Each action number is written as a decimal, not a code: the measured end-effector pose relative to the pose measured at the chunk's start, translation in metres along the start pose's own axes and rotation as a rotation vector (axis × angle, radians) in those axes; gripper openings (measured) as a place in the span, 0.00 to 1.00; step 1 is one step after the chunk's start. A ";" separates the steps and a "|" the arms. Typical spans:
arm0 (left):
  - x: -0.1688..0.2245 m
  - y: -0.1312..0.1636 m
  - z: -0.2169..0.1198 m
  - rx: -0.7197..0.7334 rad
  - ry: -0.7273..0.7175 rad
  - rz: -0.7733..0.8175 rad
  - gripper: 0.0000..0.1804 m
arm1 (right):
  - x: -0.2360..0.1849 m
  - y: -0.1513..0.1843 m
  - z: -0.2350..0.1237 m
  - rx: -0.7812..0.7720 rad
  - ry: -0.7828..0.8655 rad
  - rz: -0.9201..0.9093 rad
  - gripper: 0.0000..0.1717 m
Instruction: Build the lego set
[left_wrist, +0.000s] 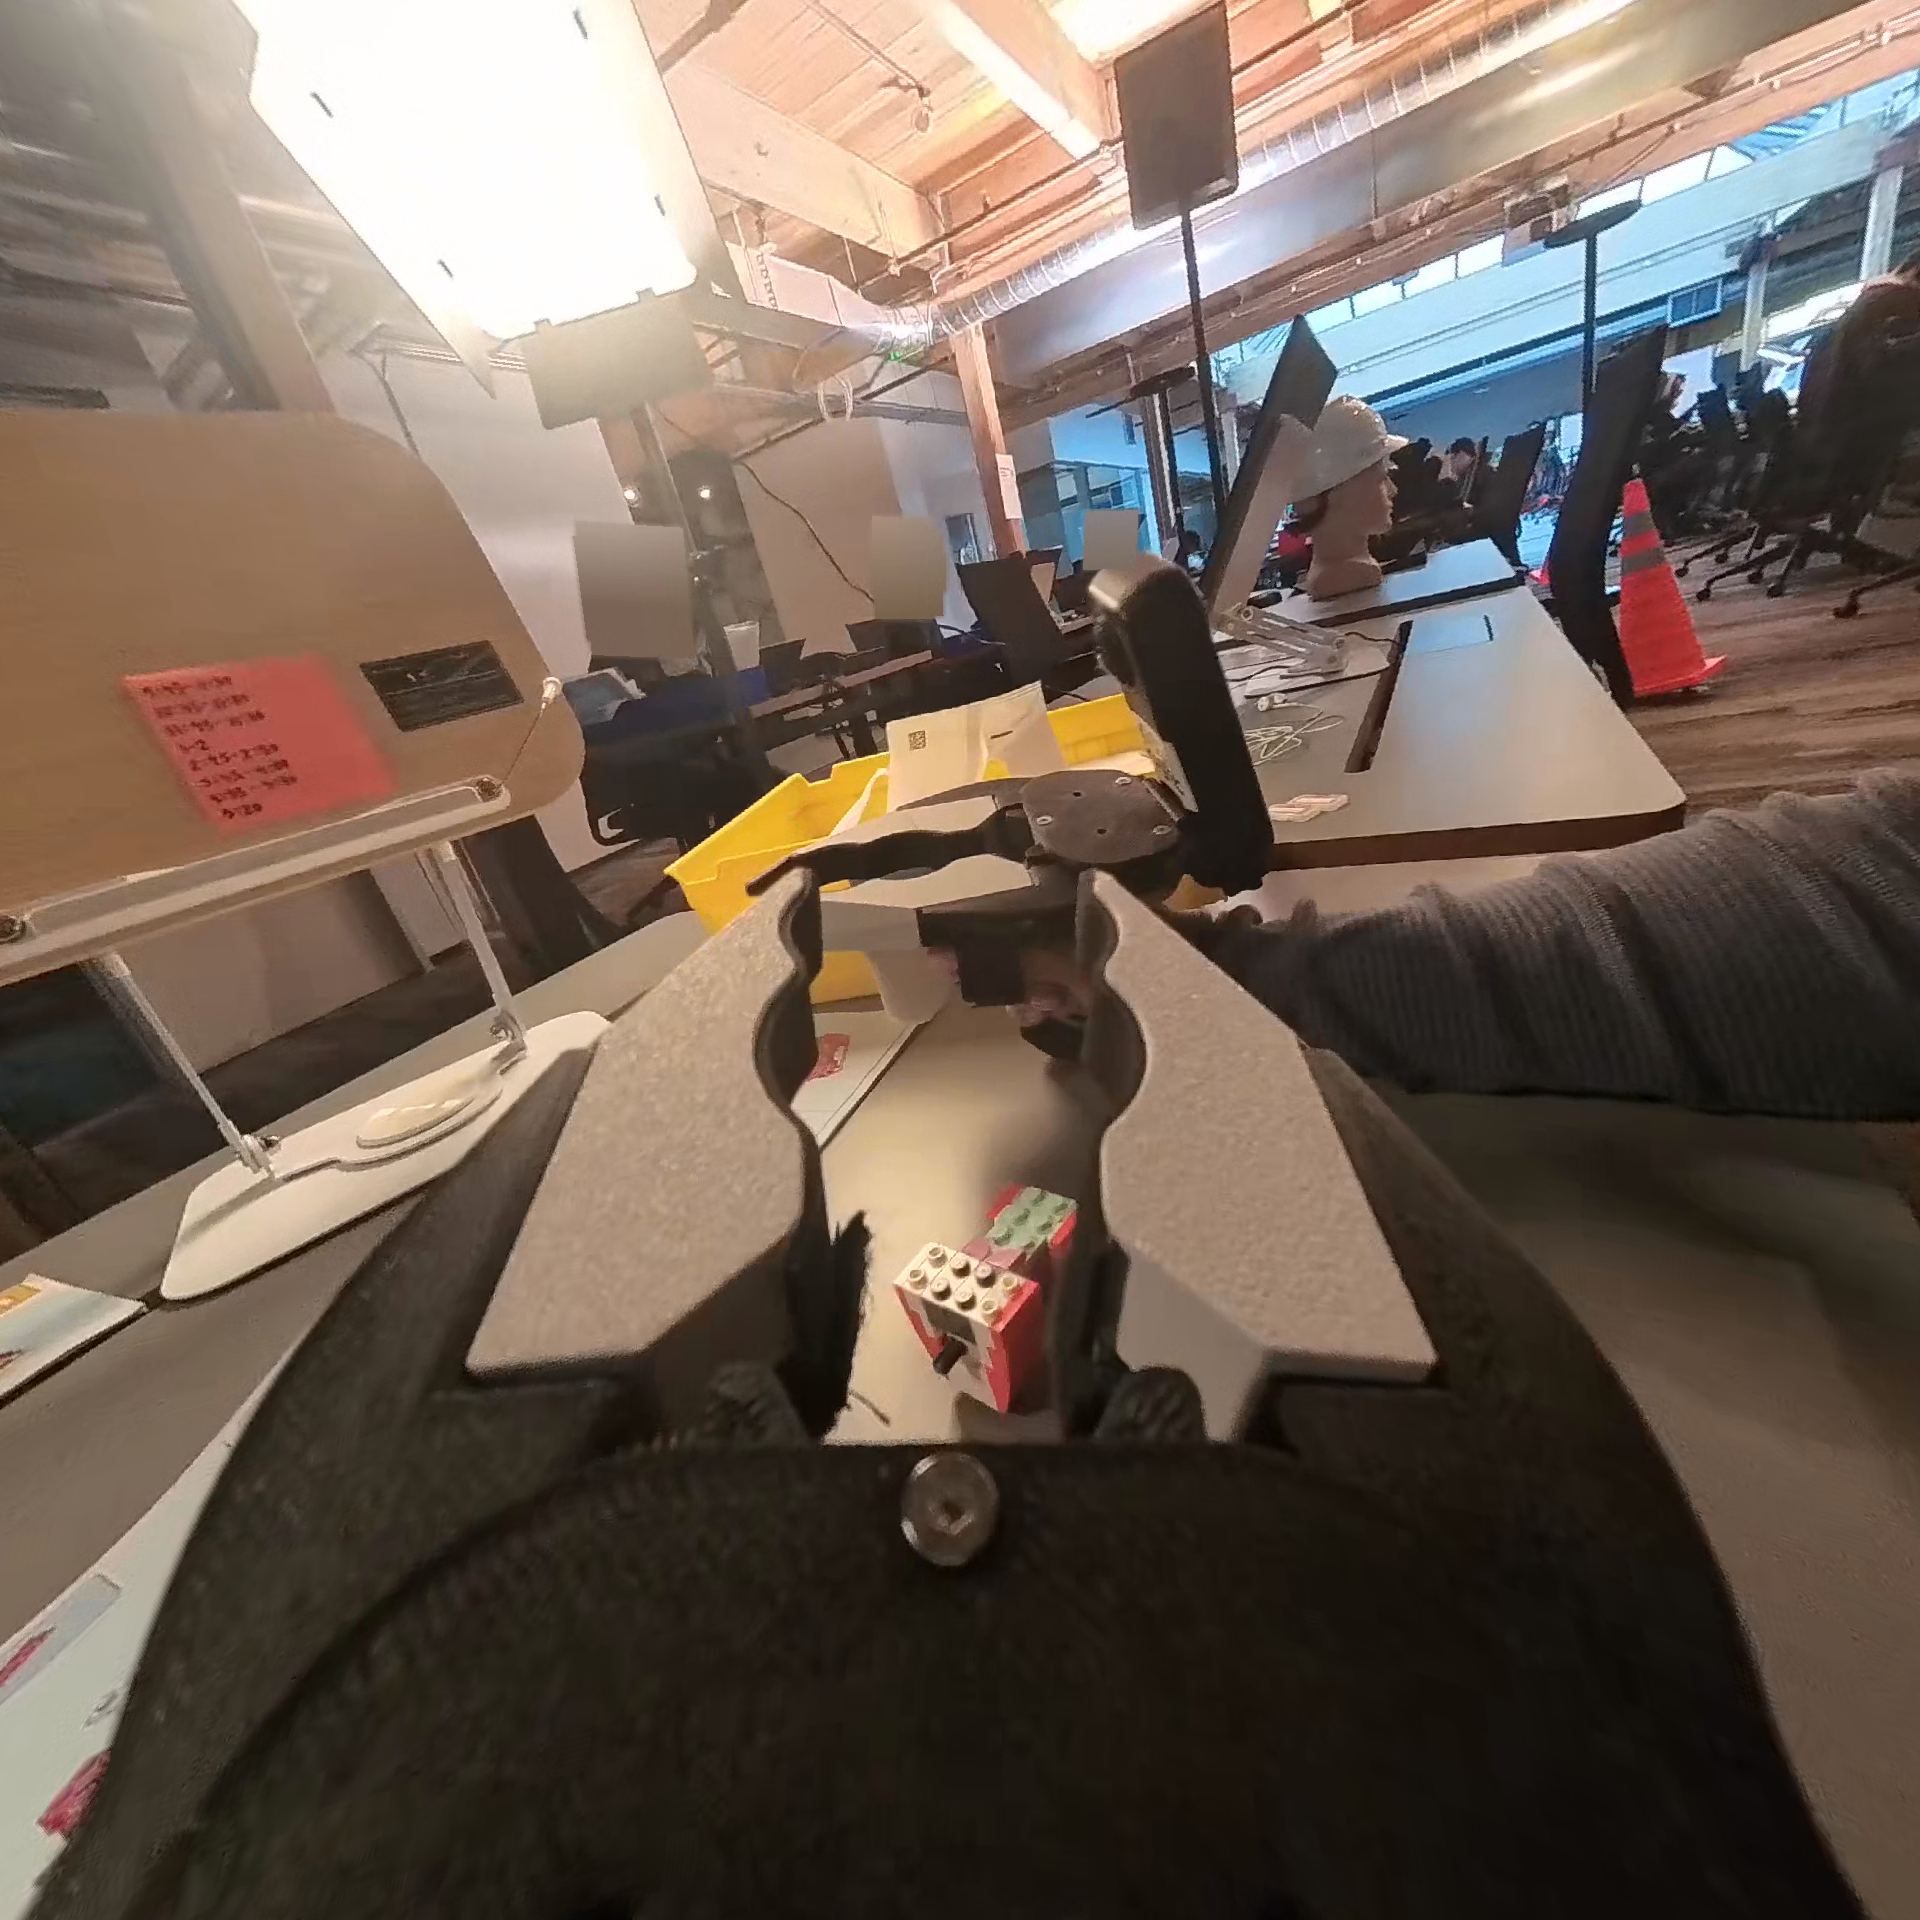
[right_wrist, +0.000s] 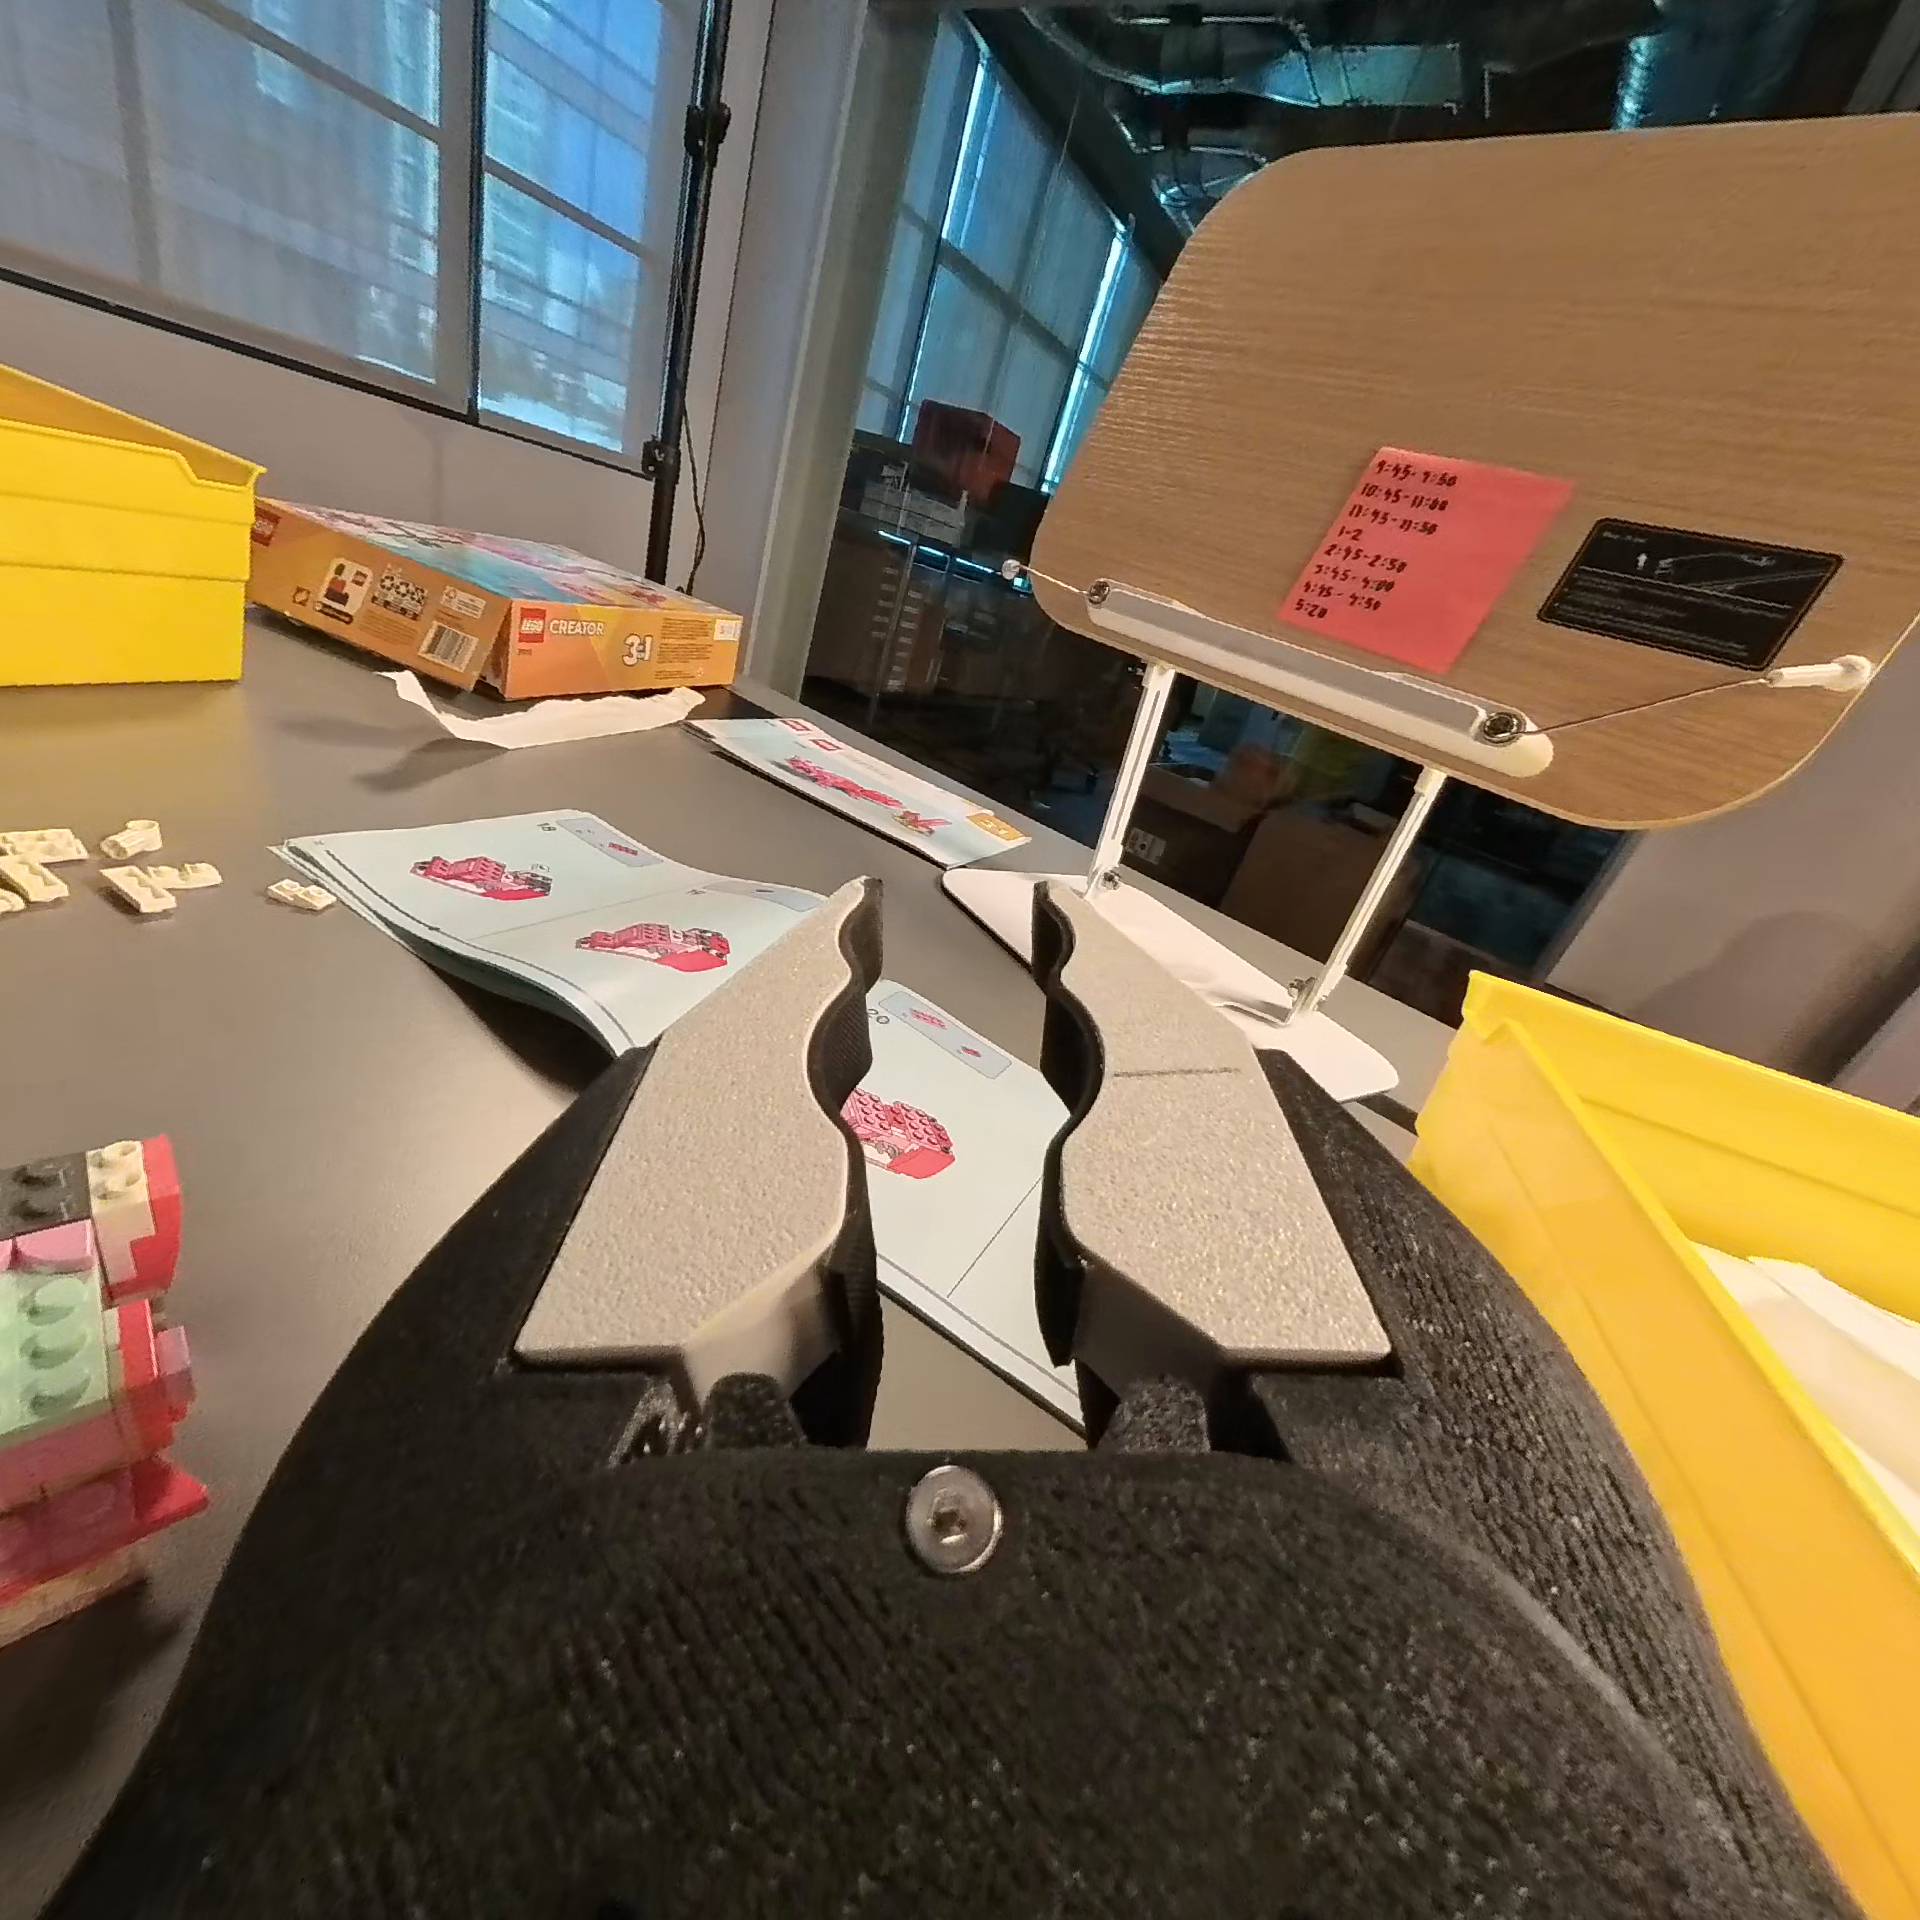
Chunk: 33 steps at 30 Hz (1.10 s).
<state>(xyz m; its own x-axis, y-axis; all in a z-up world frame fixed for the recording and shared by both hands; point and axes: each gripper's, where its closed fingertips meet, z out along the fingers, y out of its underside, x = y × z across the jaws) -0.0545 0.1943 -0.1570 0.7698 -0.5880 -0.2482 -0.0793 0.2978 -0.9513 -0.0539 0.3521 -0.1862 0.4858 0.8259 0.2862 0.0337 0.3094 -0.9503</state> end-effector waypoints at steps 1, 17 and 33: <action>0.000 0.001 0.000 -0.003 0.001 -0.003 0.26 | 0.000 0.000 0.000 0.002 -0.001 0.003 0.16; 0.005 0.010 0.003 -0.047 0.033 -0.012 0.26 | 0.002 -0.001 -0.001 0.007 -0.001 0.030 0.15; 0.000 0.010 0.004 -0.045 0.017 -0.033 0.26 | 0.002 -0.001 0.000 0.011 -0.002 0.031 0.15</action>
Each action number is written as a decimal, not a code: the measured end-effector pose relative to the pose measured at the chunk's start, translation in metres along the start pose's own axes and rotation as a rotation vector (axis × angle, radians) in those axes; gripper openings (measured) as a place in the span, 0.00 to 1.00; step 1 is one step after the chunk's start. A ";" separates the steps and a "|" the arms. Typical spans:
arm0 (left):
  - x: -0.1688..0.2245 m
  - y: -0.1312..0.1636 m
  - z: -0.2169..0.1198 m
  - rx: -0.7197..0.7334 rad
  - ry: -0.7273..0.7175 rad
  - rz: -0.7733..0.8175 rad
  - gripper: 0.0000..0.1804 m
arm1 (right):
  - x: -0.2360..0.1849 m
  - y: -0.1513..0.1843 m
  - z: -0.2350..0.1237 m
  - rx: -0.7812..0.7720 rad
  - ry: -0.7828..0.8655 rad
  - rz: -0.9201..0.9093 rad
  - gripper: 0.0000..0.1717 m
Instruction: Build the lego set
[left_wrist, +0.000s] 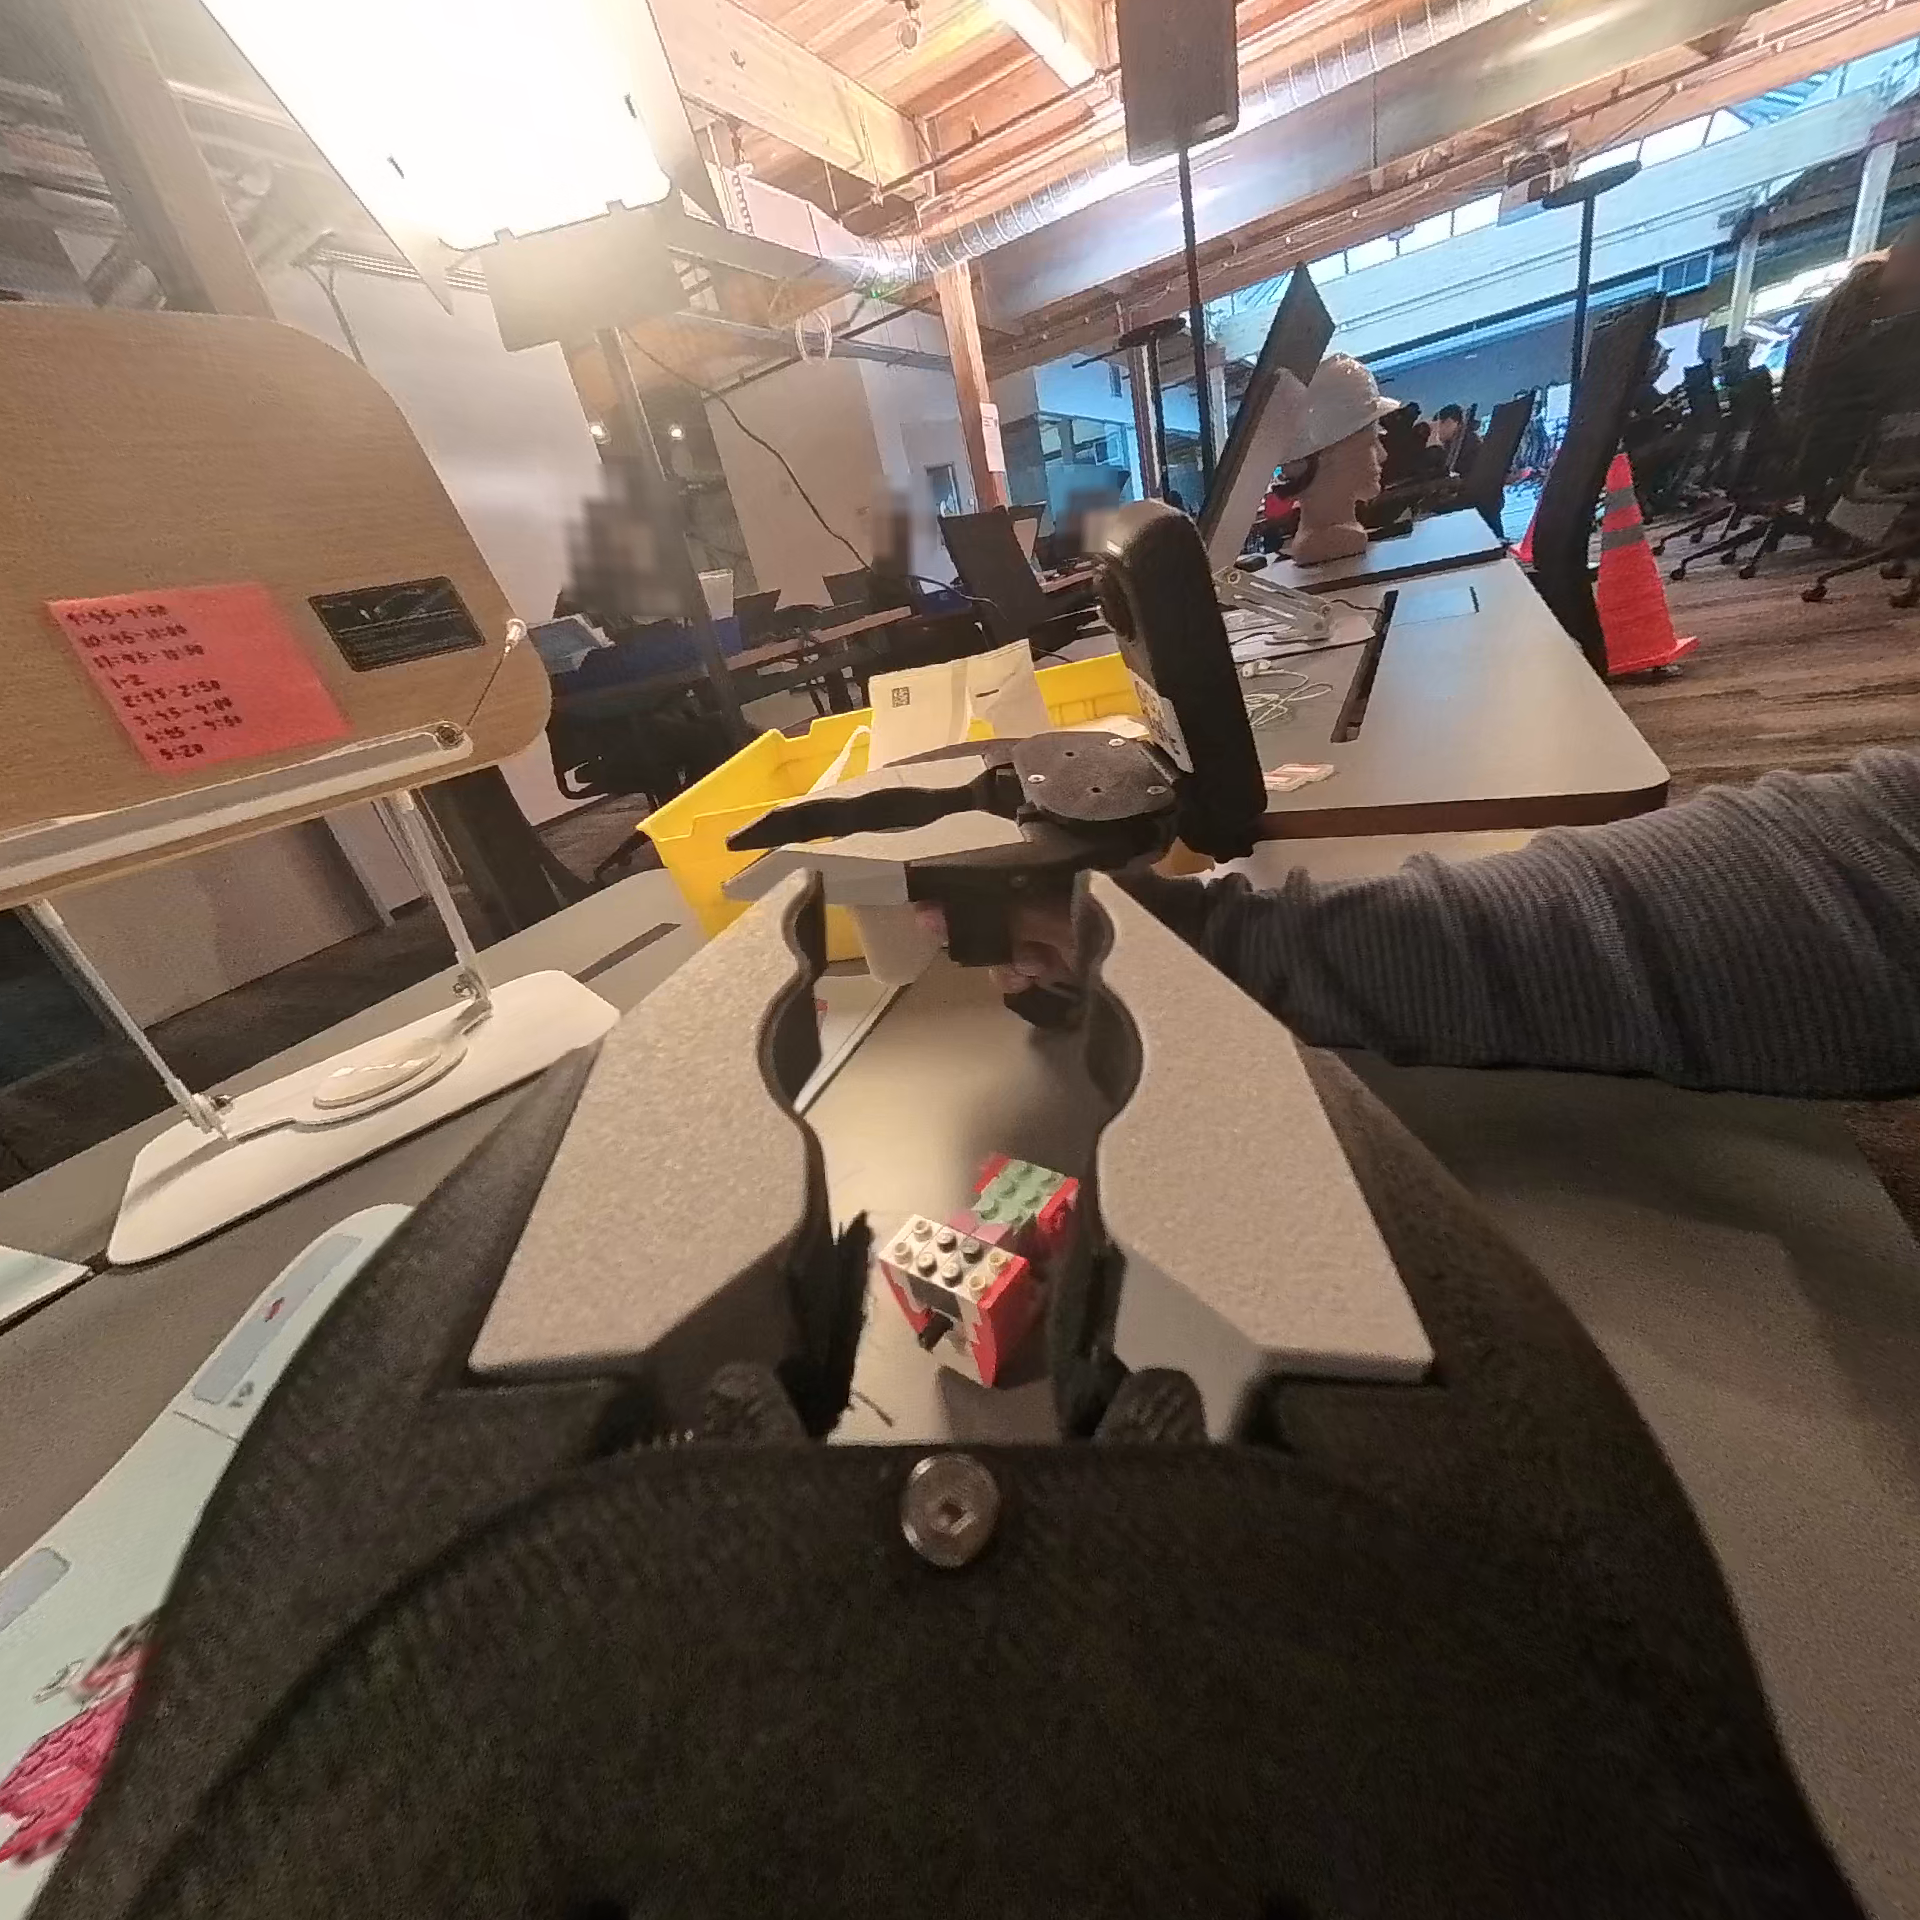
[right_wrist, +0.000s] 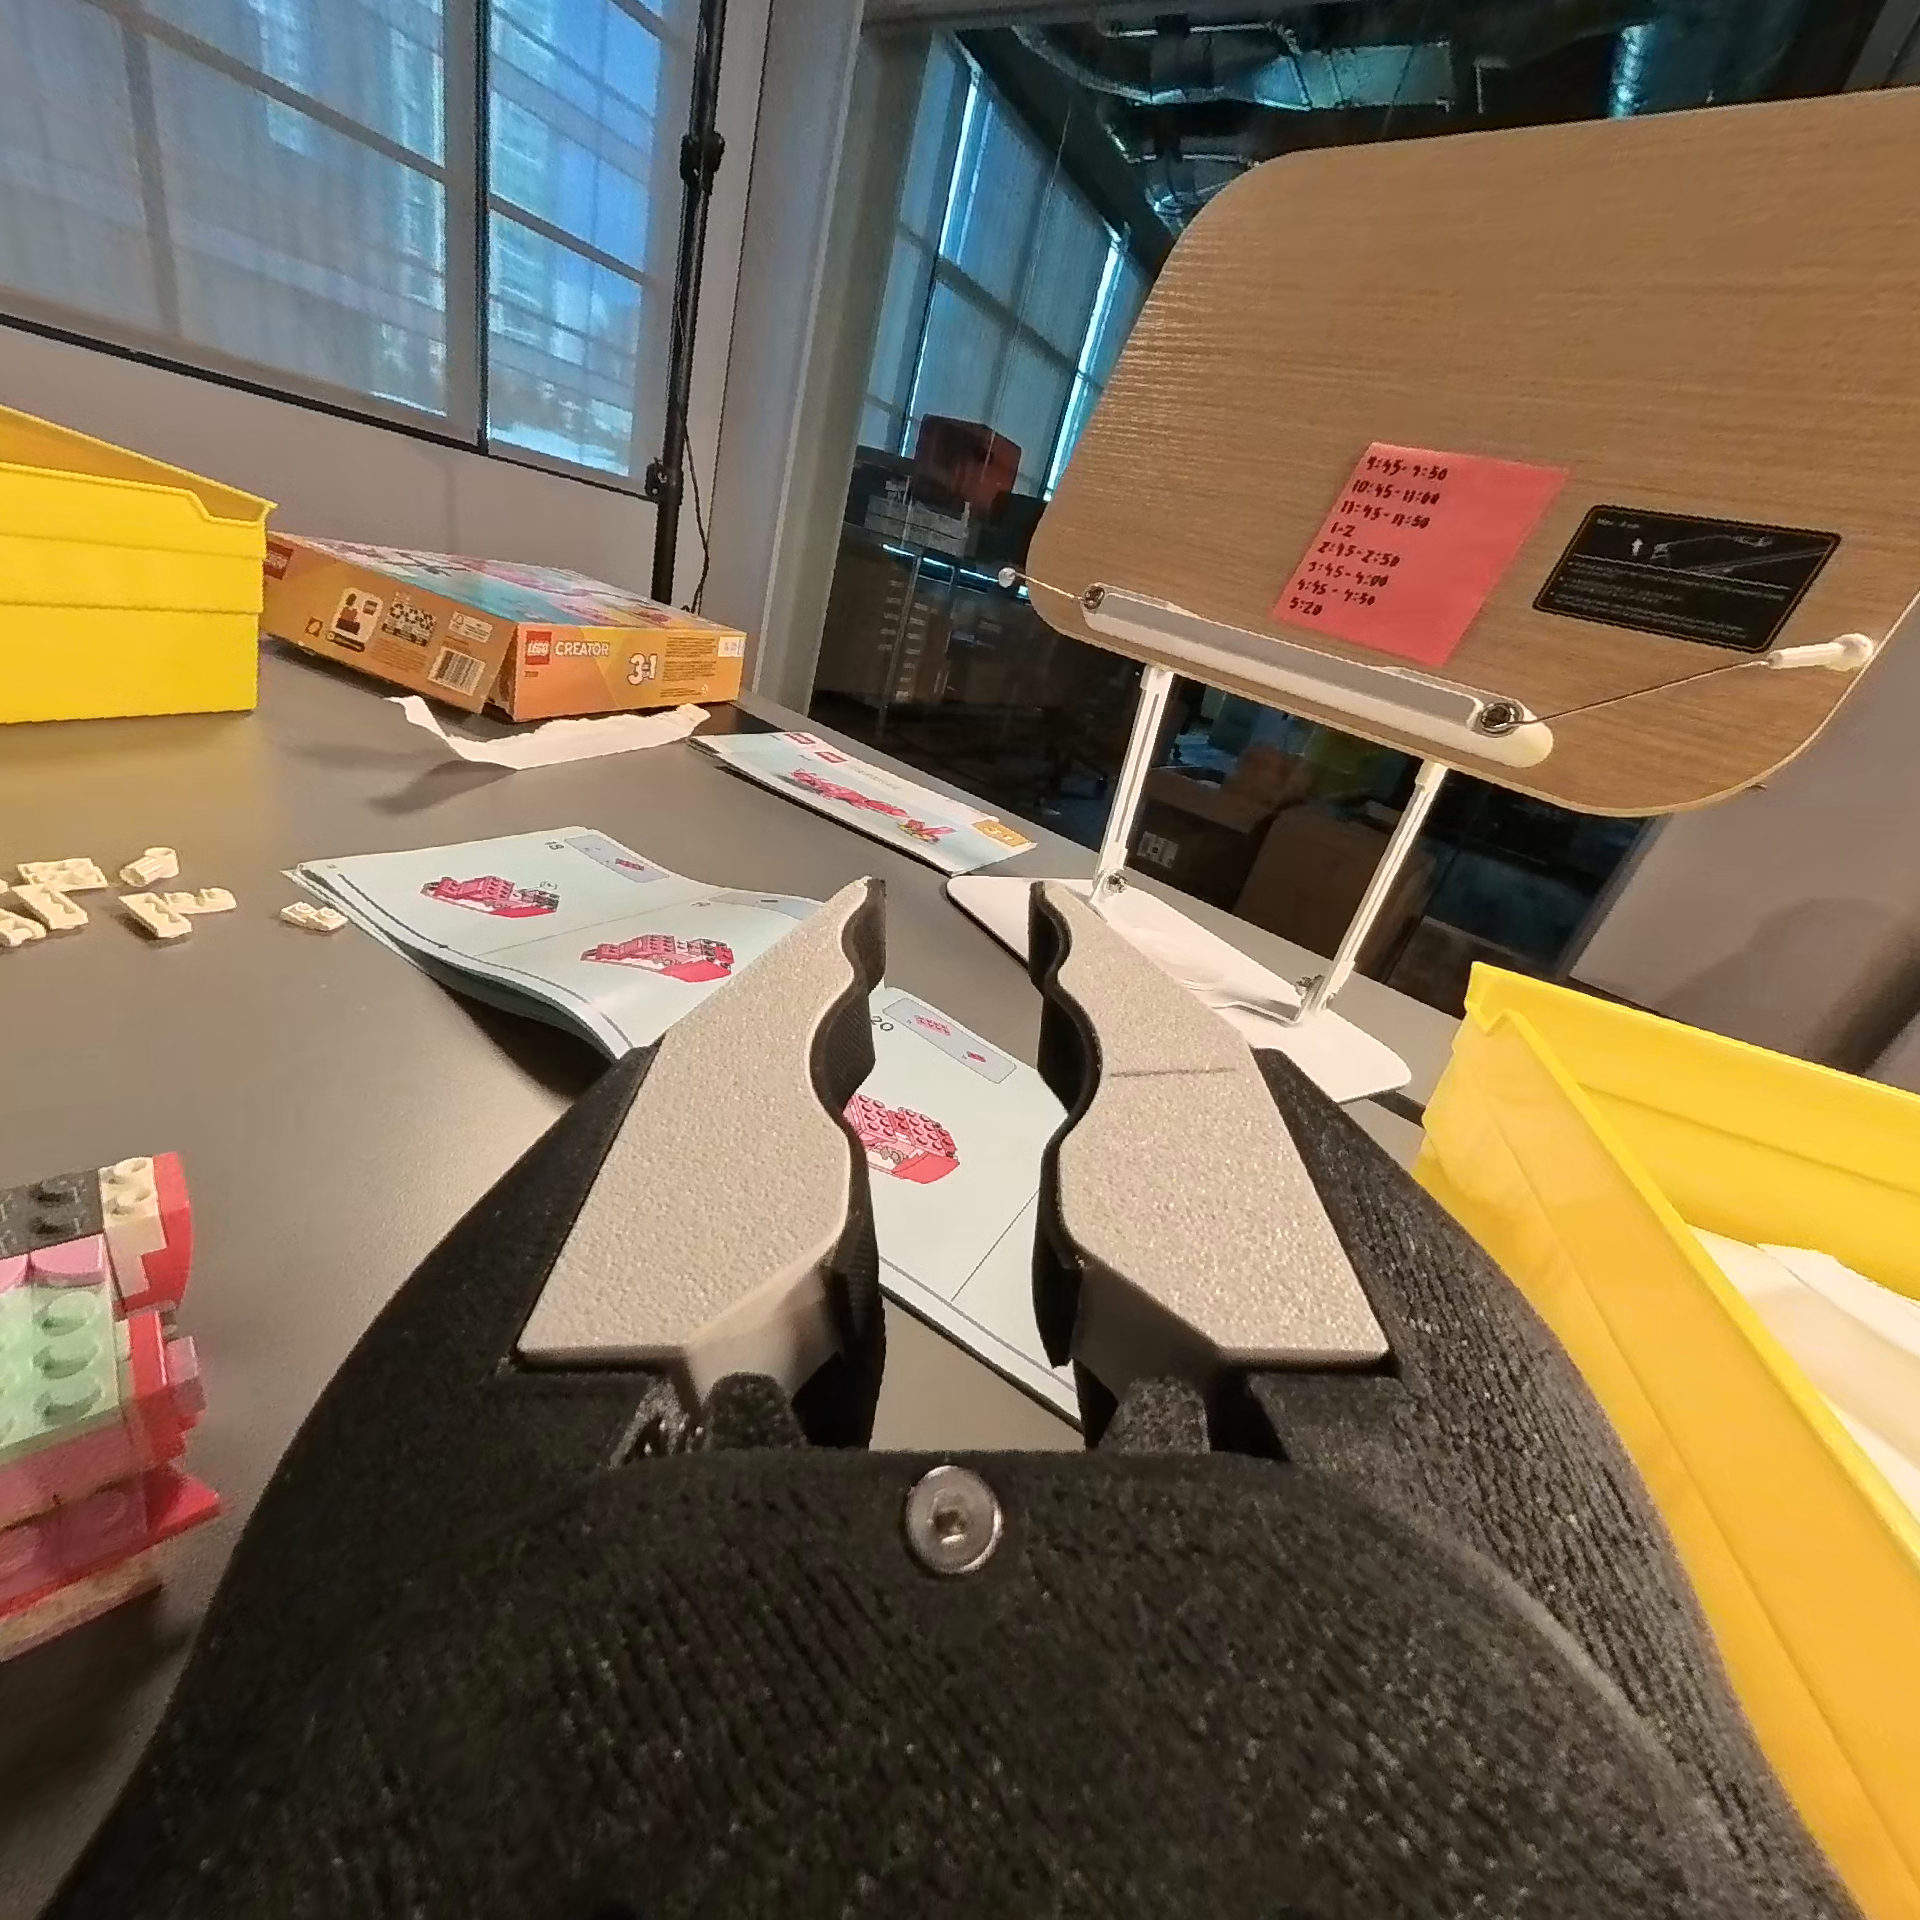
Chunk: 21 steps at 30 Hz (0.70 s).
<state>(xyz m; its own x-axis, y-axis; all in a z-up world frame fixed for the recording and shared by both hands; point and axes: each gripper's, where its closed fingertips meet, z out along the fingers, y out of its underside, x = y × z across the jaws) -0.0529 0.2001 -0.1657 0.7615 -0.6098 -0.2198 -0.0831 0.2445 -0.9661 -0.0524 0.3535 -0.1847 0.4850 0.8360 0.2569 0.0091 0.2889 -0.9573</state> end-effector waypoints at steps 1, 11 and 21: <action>-0.001 -0.001 0.000 0.000 -0.004 0.002 0.26 | 0.000 0.000 0.000 0.001 0.001 -0.002 0.15; 0.008 -0.008 -0.007 -0.090 -0.045 -0.036 0.29 | 0.001 -0.001 0.000 0.011 0.015 -0.028 0.15; -0.006 0.036 -0.103 -0.378 -0.317 -0.127 0.27 | 0.003 -0.001 0.000 0.014 0.022 -0.018 0.15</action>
<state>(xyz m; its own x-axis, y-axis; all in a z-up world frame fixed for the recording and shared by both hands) -0.1264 0.1346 -0.2130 0.9336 -0.3434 -0.1023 -0.1594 -0.1422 -0.9769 -0.0509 0.3556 -0.1827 0.5037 0.8203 0.2709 0.0061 0.3102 -0.9506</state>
